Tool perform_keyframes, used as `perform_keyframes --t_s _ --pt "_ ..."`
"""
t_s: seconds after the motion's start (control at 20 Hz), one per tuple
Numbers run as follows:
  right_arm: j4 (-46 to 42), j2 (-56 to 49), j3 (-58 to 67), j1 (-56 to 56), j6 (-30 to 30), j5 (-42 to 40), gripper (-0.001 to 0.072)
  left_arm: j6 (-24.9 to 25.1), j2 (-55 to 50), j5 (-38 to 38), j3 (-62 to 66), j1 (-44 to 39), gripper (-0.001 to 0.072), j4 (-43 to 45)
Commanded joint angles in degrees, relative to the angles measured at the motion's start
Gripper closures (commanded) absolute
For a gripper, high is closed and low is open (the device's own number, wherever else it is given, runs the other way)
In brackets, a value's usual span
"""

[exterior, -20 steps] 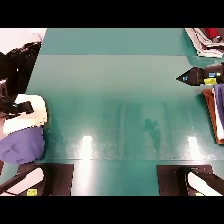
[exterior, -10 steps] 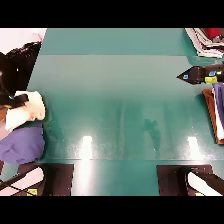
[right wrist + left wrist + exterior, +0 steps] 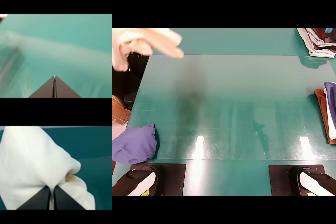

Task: Fold the shirts.

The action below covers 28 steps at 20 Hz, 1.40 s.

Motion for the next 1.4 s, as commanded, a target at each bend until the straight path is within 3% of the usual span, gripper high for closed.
perform_keyframes --t_s 0.0,0.25,0.5,0.55,0.6,0.65,0.8,0.95,1.2,1.35 --pt "-0.1 0.0 5.9 0.0 0.0 -2.2 0.0696 -3.0 -0.2 -1.7 5.9 -12.7 0.0684 0.7" --pt "0.0 0.1 7.5 0.0 0.0 1.6 0.0696 -5.9 -8.3 -9.1 -1.2 -25.7 0.0683 1.5" --pt "-0.1 0.0 7.5 0.0 0.0 6.5 0.0696 -7.4 -13.4 -4.1 -19.5 -35.7 0.0679 -4.8" --pt "-0.1 0.0 7.5 0.0 0.0 6.8 0.0696 -7.4 -13.8 -2.9 -22.6 -36.3 0.0602 -6.8" --pt "-0.1 0.0 7.5 0.0 0.0 7.0 0.0696 -7.4 -14.0 -2.0 -24.8 -36.5 0.0302 -8.0" --pt "-0.1 0.0 7.5 0.0 0.0 7.0 0.0695 -7.4 -14.2 -1.5 -26.2 -36.5 0.0081 -8.0" --pt "-0.1 0.0 7.5 0.0 0.0 7.0 0.0696 -6.8 -14.1 -0.4 -25.9 -33.2 0.0097 -3.8" --pt "-0.1 0.0 7.5 0.0 0.0 7.4 0.0695 -6.8 -15.1 1.2 -25.8 -24.6 0.0096 -3.3" --pt "-0.1 0.0 7.4 0.0 0.0 8.5 0.0696 1.3 -23.3 -3.3 -28.8 -16.1 0.0096 -12.6" --pt "-0.1 0.0 7.4 0.0 0.0 8.5 0.0696 2.3 -28.8 -3.5 -31.3 -16.0 0.0097 -14.8"
